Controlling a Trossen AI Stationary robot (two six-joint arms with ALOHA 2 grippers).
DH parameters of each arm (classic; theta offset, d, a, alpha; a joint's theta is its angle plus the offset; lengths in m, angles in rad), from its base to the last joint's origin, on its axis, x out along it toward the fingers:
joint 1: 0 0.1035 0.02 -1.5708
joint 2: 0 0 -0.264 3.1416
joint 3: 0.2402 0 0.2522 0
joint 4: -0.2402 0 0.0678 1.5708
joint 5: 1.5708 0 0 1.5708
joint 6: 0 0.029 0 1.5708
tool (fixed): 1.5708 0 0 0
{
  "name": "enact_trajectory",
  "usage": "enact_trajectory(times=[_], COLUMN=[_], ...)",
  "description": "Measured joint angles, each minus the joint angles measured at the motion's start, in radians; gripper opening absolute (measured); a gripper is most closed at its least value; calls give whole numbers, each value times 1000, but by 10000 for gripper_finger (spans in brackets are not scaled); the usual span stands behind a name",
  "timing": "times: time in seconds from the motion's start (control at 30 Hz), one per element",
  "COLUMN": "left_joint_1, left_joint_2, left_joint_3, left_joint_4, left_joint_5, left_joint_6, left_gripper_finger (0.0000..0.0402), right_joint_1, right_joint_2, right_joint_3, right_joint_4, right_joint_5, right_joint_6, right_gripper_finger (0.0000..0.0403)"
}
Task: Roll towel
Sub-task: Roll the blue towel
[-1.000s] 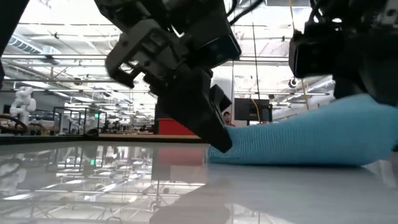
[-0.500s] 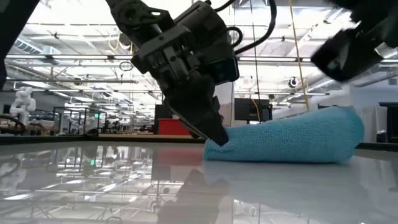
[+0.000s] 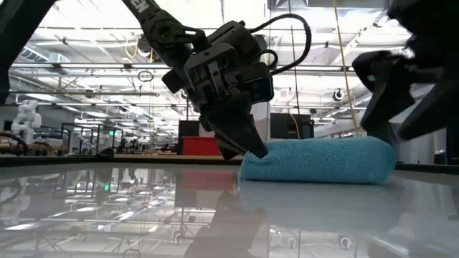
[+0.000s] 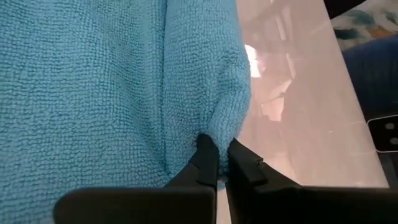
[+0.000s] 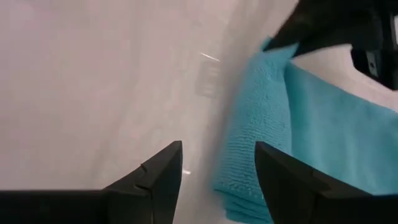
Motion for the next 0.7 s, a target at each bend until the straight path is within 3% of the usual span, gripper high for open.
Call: enact_trajectory(times=[0.57, 0.7], left_joint_1=[39, 38], left_joint_2=[-1, -1], left_joint_3=[2, 2], left_joint_4=[-61, -72], left_joint_5=[110, 124], left_joint_6=[1, 1], left_gripper_finger=[8, 8], right_joint_1=[-115, -141], right_joint_2=[177, 188], right_joint_3=[3, 3], right_joint_4=[41, 72], right_joint_5=[47, 30], right_joint_6=[83, 90], right_gripper_finger=[192, 170])
